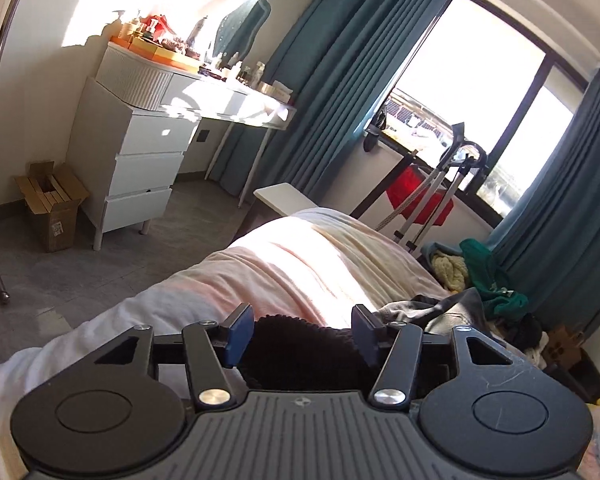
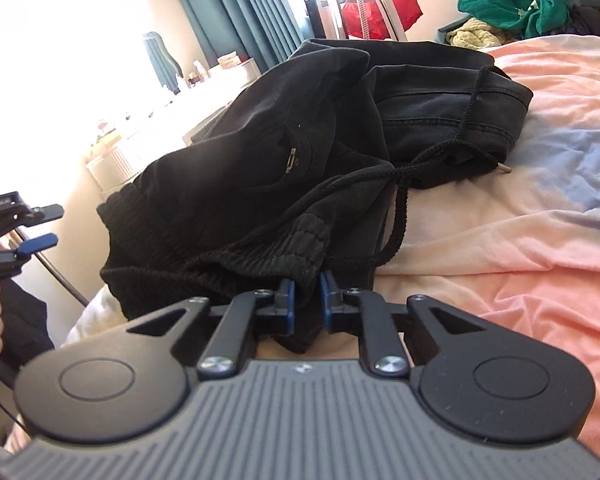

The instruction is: Fold clothes

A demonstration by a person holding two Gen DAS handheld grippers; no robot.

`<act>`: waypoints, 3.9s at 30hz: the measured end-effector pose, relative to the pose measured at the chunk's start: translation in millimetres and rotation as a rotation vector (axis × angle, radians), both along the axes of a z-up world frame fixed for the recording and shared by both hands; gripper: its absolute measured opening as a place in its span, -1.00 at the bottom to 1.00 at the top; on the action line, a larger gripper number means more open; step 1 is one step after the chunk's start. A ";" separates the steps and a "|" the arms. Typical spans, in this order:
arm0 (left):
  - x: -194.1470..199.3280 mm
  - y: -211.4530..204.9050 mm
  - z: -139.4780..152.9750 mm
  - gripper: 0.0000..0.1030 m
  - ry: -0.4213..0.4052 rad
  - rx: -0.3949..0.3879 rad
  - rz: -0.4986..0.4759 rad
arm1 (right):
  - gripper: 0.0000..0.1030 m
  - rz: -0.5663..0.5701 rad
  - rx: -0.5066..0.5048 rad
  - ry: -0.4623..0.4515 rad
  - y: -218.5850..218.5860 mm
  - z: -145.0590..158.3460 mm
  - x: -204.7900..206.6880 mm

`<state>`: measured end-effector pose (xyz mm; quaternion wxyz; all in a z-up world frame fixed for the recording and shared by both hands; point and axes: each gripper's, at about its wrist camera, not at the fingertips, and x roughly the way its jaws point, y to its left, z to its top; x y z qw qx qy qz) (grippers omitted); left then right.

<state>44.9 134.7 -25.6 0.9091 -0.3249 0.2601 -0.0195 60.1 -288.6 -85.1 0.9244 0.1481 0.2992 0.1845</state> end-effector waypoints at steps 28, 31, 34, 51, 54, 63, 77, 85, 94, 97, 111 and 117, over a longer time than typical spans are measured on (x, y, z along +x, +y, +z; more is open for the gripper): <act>108.6 -77.5 17.5 -0.83 -0.102 0.017 -0.256 | -0.89 -0.081 0.088 0.040 -23.9 10.4 -17.4; 139.4 -56.0 58.6 -0.83 -0.142 0.047 -0.155 | -0.89 -0.082 0.072 0.033 -19.8 9.7 -15.6; 184.4 -17.3 86.1 -0.83 -0.132 0.032 0.006 | -0.89 -0.085 0.071 0.041 -19.1 5.3 -6.8; 273.3 112.2 0.5 0.16 0.139 -0.006 0.305 | -0.89 -0.120 0.097 0.108 -24.9 -21.0 41.3; 243.8 109.1 11.4 0.68 0.137 0.009 0.258 | -0.89 -0.124 0.093 0.091 -25.1 -15.0 37.9; 127.1 79.5 28.8 0.85 0.181 -0.012 0.194 | -0.87 -0.158 0.074 0.022 -29.8 12.2 11.9; 53.2 -41.4 -84.3 0.92 0.265 -0.566 0.063 | -0.86 -0.214 0.015 -0.037 -43.0 29.9 -9.1; 78.1 -71.9 -78.7 0.37 0.359 -0.484 0.303 | -0.81 -0.263 -0.003 -0.047 -53.6 24.6 1.9; 48.6 -58.6 -41.3 -0.66 0.301 -0.380 0.227 | -0.11 -0.321 0.064 -0.053 -73.8 19.0 4.5; 22.3 -42.7 -18.5 -0.71 0.244 -0.371 0.208 | 0.00 -0.342 0.066 -0.059 -78.4 20.3 1.2; -69.1 69.5 -48.9 -0.69 0.349 -0.257 0.146 | 0.07 -0.374 0.047 -0.090 -84.9 32.2 -11.0; -71.8 49.2 -46.9 -0.40 0.330 -0.103 0.085 | 0.07 -0.349 0.034 -0.088 -82.6 35.7 -12.4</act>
